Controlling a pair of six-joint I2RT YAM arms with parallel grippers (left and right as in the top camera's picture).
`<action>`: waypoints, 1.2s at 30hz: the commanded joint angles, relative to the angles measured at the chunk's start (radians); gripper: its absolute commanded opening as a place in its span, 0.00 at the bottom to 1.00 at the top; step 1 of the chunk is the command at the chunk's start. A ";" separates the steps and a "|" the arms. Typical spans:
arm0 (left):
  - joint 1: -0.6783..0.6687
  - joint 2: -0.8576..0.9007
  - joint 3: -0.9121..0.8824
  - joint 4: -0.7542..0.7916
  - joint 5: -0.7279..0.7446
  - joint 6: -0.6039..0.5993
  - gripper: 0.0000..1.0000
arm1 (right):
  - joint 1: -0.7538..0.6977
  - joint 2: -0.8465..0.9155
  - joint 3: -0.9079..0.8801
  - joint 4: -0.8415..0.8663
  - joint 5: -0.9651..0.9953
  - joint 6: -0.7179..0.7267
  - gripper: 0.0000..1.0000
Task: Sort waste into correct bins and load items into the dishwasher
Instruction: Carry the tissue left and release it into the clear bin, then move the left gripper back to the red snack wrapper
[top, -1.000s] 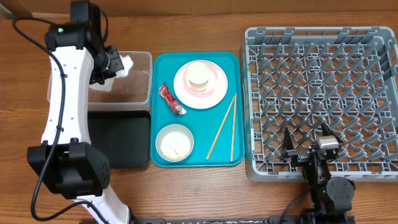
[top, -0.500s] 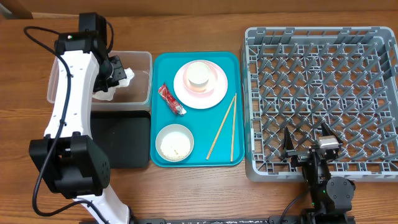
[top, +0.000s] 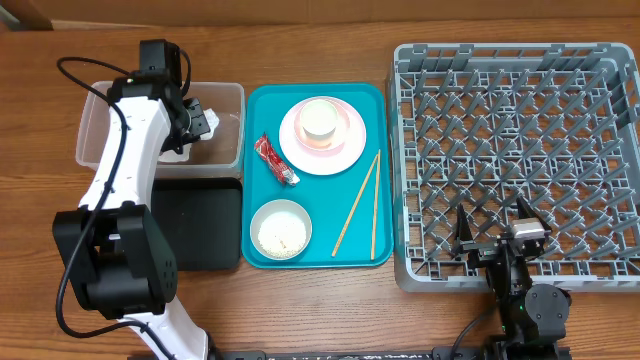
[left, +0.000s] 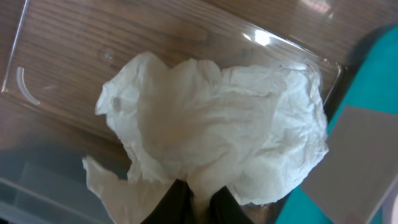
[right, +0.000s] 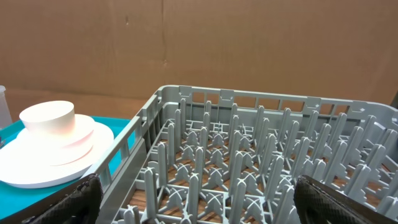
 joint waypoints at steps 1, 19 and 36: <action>0.006 -0.002 -0.045 0.041 -0.034 0.012 0.15 | -0.004 -0.011 -0.010 0.008 -0.002 -0.003 1.00; -0.002 -0.011 -0.050 0.099 -0.151 0.016 0.95 | -0.004 -0.011 -0.010 0.008 -0.002 -0.004 1.00; -0.192 -0.150 0.258 -0.639 0.298 0.019 0.95 | -0.004 -0.011 -0.010 0.008 -0.002 -0.003 1.00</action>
